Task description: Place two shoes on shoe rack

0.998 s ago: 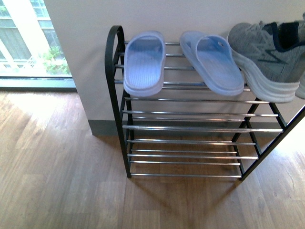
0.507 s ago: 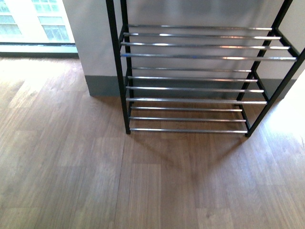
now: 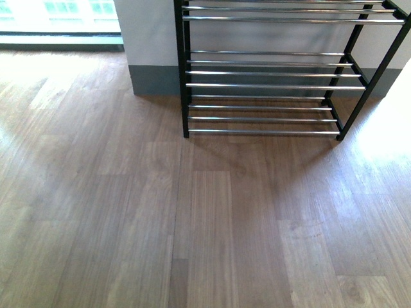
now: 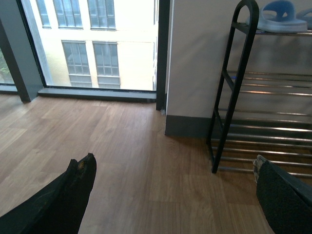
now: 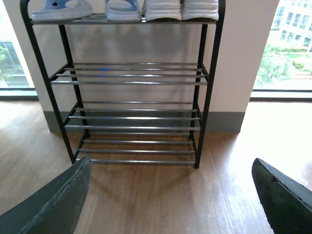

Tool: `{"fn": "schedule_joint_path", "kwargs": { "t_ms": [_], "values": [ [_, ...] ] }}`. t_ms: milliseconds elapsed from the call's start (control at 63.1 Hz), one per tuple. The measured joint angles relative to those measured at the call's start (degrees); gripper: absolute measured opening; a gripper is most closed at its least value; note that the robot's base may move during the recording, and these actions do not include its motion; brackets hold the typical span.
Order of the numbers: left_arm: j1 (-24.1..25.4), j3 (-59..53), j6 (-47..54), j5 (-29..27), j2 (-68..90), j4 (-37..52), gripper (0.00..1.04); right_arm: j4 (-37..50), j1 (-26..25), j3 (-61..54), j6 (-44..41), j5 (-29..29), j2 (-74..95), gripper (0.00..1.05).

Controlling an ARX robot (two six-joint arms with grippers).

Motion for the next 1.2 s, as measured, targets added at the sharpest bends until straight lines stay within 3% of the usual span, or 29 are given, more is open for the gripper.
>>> {"fn": "schedule_joint_path", "kwargs": {
  "t_ms": [1204],
  "values": [
    [0.0,0.0,0.1,0.0,0.0,0.0,0.95,0.0,0.0,0.0,0.0,0.0,0.0,0.96]
  ]
}}
